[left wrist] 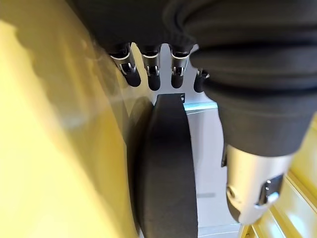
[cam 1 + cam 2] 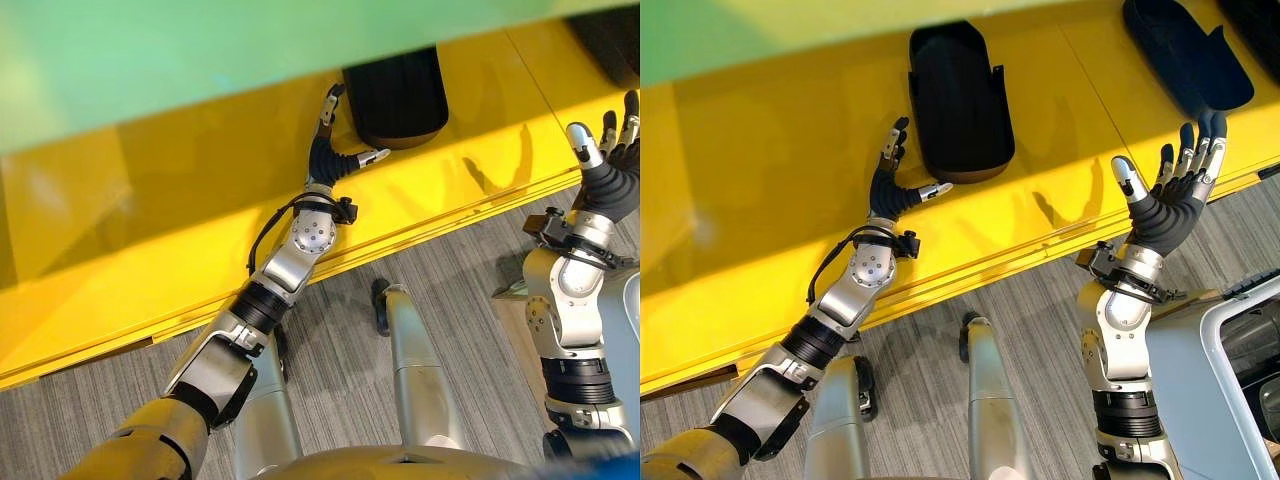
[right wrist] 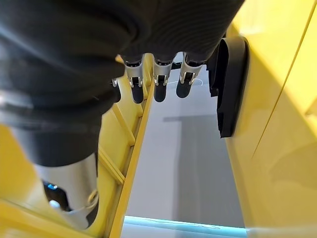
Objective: Move parts from the plastic box to the shelf.
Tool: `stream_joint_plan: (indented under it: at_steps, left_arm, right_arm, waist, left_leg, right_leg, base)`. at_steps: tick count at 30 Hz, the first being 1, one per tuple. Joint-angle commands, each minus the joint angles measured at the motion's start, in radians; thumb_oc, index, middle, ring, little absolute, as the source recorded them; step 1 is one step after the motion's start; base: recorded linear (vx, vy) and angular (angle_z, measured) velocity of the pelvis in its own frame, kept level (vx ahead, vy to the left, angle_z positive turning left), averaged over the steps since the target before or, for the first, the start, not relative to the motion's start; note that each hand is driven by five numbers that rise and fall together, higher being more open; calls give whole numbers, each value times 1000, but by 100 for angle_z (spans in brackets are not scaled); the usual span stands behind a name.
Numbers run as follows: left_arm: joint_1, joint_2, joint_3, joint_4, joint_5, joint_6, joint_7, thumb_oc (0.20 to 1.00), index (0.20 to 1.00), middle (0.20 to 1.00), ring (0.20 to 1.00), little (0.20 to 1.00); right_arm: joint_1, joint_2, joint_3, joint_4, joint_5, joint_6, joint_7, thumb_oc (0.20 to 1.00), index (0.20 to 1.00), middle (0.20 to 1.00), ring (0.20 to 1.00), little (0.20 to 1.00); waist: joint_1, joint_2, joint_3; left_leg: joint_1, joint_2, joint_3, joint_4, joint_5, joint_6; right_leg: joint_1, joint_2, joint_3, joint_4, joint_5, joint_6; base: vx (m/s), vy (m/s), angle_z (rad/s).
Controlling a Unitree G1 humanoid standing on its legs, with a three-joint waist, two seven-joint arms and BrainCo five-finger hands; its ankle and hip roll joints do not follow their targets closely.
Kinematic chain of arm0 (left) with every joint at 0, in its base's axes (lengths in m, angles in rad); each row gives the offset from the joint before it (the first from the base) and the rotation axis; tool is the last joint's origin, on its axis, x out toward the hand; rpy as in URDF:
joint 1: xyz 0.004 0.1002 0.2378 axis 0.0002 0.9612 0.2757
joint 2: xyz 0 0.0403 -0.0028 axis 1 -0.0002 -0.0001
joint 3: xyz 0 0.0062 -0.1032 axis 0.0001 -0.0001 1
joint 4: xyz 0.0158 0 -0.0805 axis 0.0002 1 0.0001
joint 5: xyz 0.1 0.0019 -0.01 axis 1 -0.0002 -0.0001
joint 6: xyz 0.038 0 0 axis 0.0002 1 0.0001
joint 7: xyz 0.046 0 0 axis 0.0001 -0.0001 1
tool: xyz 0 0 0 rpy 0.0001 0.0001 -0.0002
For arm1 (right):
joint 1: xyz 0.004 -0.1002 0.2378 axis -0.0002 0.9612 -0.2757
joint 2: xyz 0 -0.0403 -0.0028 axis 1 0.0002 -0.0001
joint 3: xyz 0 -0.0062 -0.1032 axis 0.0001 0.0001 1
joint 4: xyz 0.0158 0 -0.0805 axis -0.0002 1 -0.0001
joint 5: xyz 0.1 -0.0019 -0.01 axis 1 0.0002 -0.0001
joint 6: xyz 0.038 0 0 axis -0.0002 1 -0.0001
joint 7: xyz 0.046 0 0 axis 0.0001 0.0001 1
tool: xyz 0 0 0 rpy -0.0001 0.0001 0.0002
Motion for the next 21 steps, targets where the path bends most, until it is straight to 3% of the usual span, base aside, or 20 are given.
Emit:
stream_joint_plan:
  at_steps: [1, 21]
  left_arm:
    - [-23, -39, -95, 75, -15, 14, -57, 1000, 1000, 1000, 1000, 1000]
    - [-55, -80, -175, 84, 6, 10, -122, 1000, 1000, 1000, 1000, 1000]
  right_arm:
    - [-16, -11, -41, -129, 13, -68, -5, 1000, 1000, 1000, 1000, 1000]
    - [-14, -8, -44, -143, 17, -83, 4, 1000, 1000, 1000, 1000, 1000]
  waist:
    - [-30, 13, 40]
    - [-39, 16, 50]
  left_leg:
    - [-19, -4, -97, -40, 42, -2]
    - [-22, 4, -93, -48, 48, -5]
  right_leg:
    - [37, -3, 3, -19, -19, 2]
    - [34, 5, 3, -28, -8, 1]
  base:
    - [0, 0, 0]
    - [0, 0, 0]
